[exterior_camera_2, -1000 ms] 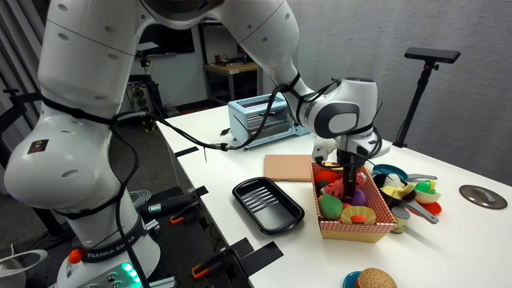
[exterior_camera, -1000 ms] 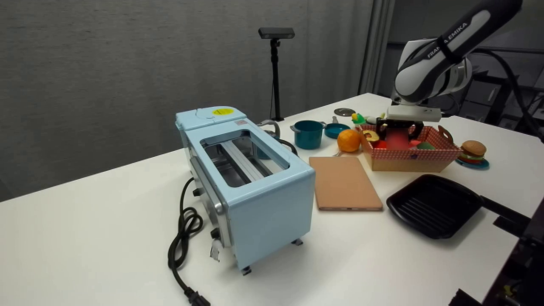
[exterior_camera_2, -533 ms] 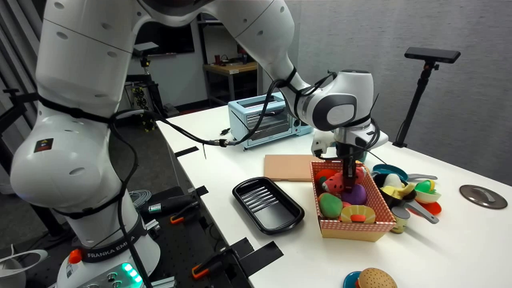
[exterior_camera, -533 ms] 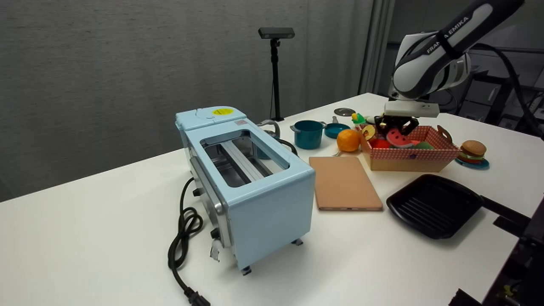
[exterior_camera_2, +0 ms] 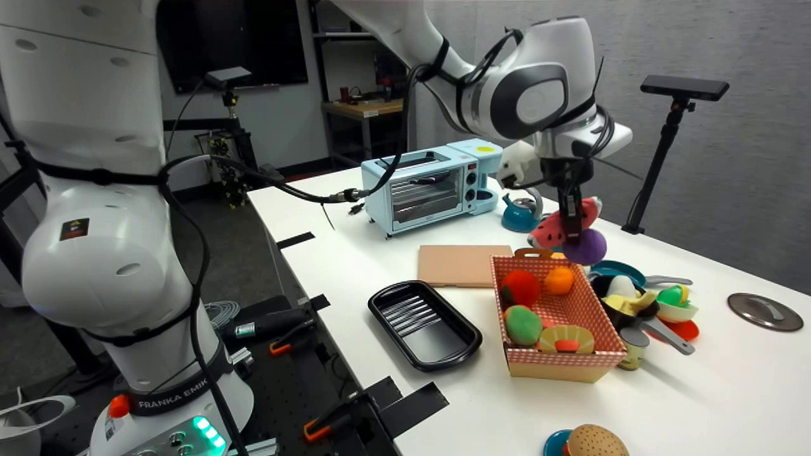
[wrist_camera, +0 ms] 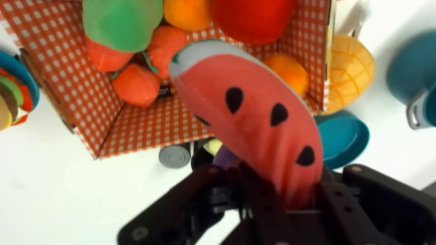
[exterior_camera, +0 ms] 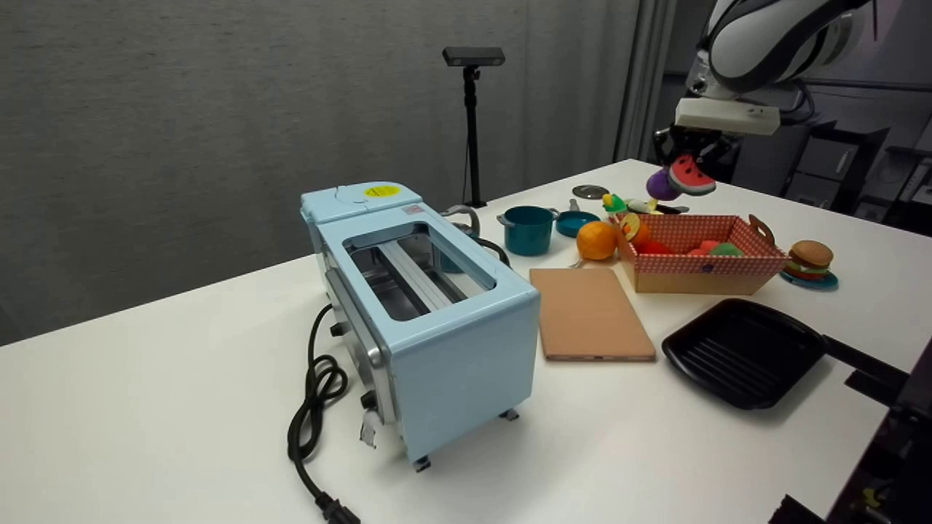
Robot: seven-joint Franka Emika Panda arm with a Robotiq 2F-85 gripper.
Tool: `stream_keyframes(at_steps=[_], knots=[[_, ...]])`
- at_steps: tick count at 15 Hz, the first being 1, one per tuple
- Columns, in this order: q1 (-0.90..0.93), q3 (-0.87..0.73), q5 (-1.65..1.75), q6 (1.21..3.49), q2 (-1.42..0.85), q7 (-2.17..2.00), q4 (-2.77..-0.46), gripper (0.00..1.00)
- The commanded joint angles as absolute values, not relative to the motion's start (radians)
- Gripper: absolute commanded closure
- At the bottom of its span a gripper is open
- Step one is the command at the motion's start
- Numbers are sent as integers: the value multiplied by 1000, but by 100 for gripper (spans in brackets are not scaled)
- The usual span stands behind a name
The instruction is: Take the objects from the basket and drop them on the table
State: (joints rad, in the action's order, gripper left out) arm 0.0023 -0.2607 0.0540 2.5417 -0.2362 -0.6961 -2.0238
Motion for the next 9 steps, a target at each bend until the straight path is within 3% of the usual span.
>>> stream_keyframes(at_steps=[1, 9], knots=[[-1, -254, 128, 2482, -115, -758, -2027, 96], [-15, -193, 164, 2396, -158, -780, -1875, 96]])
